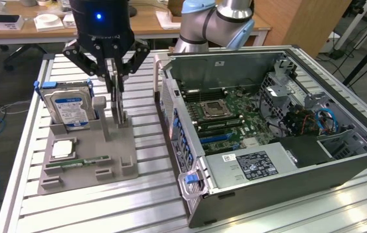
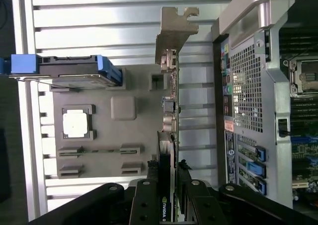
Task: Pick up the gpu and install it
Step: 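Pick up the gpu and move the gpu toward the slot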
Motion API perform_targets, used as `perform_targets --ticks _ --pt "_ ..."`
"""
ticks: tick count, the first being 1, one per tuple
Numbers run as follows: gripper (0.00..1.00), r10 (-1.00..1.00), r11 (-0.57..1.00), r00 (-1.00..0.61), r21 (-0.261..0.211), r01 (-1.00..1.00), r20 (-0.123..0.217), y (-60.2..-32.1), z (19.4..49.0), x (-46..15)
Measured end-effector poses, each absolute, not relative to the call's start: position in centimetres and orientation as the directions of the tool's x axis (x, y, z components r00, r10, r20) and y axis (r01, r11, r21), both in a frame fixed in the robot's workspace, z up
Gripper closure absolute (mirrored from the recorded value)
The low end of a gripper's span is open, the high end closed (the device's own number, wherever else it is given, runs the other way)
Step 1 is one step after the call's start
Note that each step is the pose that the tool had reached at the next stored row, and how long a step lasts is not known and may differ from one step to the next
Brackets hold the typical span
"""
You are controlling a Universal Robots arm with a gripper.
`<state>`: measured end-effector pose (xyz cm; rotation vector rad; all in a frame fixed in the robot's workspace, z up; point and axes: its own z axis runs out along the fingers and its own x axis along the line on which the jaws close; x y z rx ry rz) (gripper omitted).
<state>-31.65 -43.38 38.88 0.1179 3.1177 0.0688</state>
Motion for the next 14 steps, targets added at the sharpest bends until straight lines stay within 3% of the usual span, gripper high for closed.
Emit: perform_targets --ticks 14 --pt "0.74 0.076 0.996 -0.997 0.045 0.075 -0.019 -43.4 40.7 -31.6"
